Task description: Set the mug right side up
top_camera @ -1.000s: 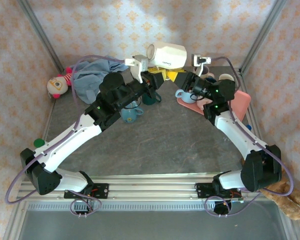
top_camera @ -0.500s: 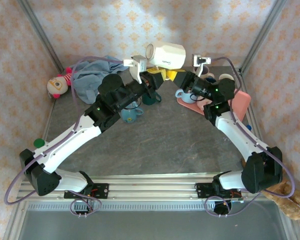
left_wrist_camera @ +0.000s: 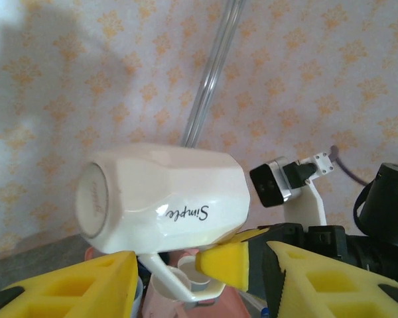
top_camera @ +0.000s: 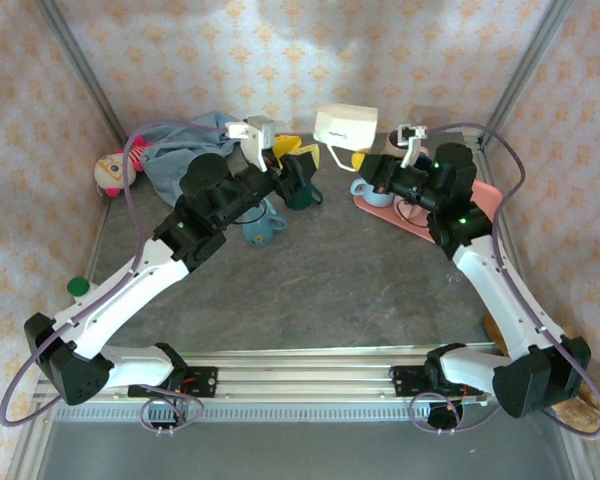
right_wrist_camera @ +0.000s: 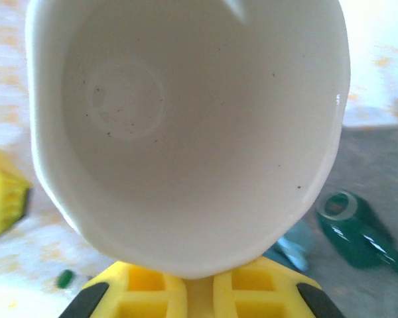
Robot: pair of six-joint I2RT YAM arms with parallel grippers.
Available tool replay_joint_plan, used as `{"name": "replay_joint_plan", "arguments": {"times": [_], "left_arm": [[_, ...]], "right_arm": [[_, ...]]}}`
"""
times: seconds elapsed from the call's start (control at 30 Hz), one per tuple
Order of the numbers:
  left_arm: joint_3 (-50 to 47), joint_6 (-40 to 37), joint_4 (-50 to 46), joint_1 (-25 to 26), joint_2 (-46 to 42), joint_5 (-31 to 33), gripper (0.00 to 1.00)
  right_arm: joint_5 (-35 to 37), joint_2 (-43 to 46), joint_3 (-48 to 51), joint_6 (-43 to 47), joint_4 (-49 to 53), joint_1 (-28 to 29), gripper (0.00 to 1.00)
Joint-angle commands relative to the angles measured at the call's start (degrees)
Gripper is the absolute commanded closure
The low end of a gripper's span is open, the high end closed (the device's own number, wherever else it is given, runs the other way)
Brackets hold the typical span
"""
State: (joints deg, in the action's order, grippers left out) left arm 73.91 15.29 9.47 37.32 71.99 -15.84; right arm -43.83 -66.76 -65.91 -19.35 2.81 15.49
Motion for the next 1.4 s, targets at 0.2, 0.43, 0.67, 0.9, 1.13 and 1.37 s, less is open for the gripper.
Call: {"name": "replay_joint_plan", "arguments": {"times": [0.2, 0.43, 0.67, 0.9, 1.13, 1.37], "left_arm": [[-1.3, -8.1, -6.7, -0.8, 0.0, -0.3, 0.47], [-2.2, -11.9, -8.1, -0.7, 2.1, -2.7, 0.48], [-2.3, -17.1, -12.8, -0.7, 5.4, -4.3, 0.47], [-3.3, -18.6, -12.0, -0.6, 7.7, -5.2, 0.46], [-4.5, -18.3, -10.8, -0.6, 8.6, -5.7, 0.46], [-6.8, -17.5, -9.8, -0.5, 8.9, -5.8, 0.46]], "right_arm": [[19.5, 9.2, -0.6, 10.2, 15.7, -5.0, 1.0], [31.5, 11.0, 0.9, 14.0, 22.9, -6.9, 1.0], [40.9, 8.4, 0.5, 16.2, 27.3, -10.5, 1.0], [49.4, 2.8, -2.4, 17.6, 31.8, -16.3, 1.0], [55.0, -6.3, -6.2, 19.1, 32.3, -21.1, 1.0], [59.8, -15.6, -10.9, 19.8, 31.5, -24.6, 1.0]]}}
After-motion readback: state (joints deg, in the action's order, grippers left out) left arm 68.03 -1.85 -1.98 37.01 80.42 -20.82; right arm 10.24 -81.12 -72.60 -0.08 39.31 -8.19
